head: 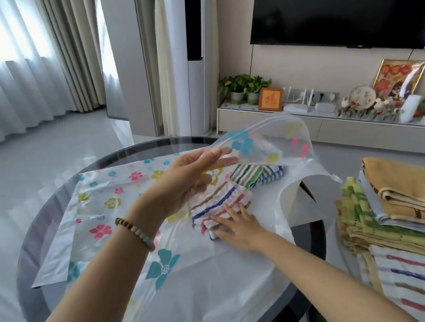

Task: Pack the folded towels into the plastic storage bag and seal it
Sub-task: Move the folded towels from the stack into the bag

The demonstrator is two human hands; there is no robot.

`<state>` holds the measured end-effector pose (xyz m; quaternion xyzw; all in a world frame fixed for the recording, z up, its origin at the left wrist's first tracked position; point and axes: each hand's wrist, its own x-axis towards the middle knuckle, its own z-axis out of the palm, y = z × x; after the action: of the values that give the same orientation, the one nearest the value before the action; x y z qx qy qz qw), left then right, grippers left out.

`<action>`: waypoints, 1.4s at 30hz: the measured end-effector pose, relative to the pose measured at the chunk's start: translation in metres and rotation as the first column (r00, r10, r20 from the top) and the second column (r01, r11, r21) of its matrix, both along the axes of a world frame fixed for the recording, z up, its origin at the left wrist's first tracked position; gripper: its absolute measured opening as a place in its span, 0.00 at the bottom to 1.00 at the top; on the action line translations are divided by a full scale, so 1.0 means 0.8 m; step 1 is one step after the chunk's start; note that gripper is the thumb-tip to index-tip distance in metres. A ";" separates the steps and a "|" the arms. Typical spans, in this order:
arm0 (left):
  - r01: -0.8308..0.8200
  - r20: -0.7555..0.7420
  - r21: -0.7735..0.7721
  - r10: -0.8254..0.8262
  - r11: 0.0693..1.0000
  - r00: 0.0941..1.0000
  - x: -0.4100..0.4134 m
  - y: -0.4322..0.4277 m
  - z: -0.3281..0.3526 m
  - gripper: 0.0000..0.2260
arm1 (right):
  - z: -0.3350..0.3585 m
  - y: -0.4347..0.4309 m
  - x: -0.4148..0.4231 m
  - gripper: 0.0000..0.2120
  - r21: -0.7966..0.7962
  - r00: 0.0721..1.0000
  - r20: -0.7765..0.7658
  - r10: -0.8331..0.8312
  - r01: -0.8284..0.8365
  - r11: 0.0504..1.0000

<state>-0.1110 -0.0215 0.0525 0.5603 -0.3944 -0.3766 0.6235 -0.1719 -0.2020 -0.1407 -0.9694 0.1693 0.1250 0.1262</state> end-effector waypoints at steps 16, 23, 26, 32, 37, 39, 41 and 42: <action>-0.051 0.055 0.024 0.050 0.998 0.997 -0.006 -0.016 -0.020 0.14 | 0.086 -0.003 -0.017 0.26 0.440 0.991 0.135 -0.023 -0.039 0.897; -0.038 0.079 0.026 0.035 0.999 0.996 -0.047 -0.046 -0.052 0.19 | 0.170 -0.078 -0.242 0.18 0.732 0.999 -0.044 -0.002 0.034 0.680; -0.048 0.138 0.057 0.039 0.997 0.990 -0.063 -0.063 -0.061 0.19 | 0.170 -0.130 -0.314 0.14 0.618 0.972 -0.006 -0.235 0.189 0.763; -0.067 0.149 0.096 0.052 0.993 0.987 -0.087 -0.083 -0.083 0.19 | 0.125 -0.191 -0.402 0.29 0.286 0.881 -0.066 -0.469 0.467 0.837; -0.068 0.123 0.114 0.054 0.991 0.991 -0.096 -0.088 -0.090 0.19 | 0.101 -0.205 -0.408 0.36 0.259 0.838 -0.079 -0.540 0.540 0.801; -0.066 0.125 0.109 0.052 0.992 0.991 -0.098 -0.087 -0.089 0.18 | 0.097 -0.210 -0.405 0.36 0.255 0.838 -0.071 -0.540 0.539 0.803; -0.070 0.130 0.116 0.054 0.991 0.990 -0.098 -0.085 -0.087 0.18 | 0.095 -0.215 -0.402 0.33 0.241 0.852 -0.078 -0.518 0.521 0.819; -0.071 0.138 0.122 0.054 0.990 0.989 -0.098 -0.084 -0.086 0.17 | 0.095 -0.217 -0.401 0.30 0.235 0.860 -0.092 -0.502 0.509 0.828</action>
<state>-0.1894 -0.0886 -0.0160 0.6348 -0.3928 -0.3425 0.5705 -0.4928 -0.3756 -0.0643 -0.8644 0.4041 0.1202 0.2741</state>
